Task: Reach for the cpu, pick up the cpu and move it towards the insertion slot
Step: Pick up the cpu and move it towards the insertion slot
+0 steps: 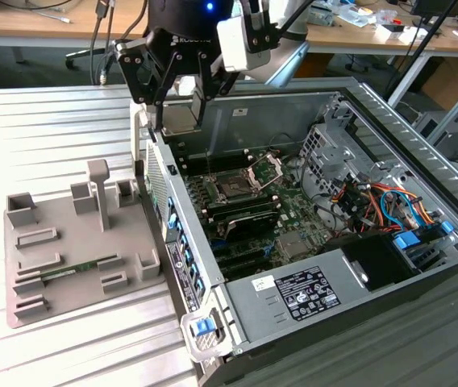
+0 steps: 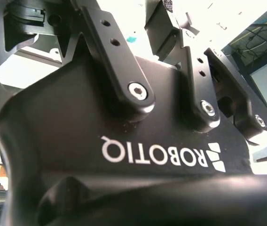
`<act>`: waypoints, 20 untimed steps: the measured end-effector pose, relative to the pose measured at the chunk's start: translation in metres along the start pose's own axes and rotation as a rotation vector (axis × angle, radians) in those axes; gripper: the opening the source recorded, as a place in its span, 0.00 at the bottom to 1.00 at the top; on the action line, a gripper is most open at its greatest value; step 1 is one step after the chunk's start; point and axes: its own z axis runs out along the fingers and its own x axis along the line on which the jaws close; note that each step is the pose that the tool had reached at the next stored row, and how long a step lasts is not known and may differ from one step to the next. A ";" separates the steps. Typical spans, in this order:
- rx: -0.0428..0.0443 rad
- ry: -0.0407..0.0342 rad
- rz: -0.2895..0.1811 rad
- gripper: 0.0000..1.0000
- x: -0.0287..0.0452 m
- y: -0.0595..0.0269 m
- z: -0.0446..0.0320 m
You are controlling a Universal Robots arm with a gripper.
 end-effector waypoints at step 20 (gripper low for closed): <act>0.0000 -0.0001 0.000 0.55 -0.0097 -0.0008 0.0000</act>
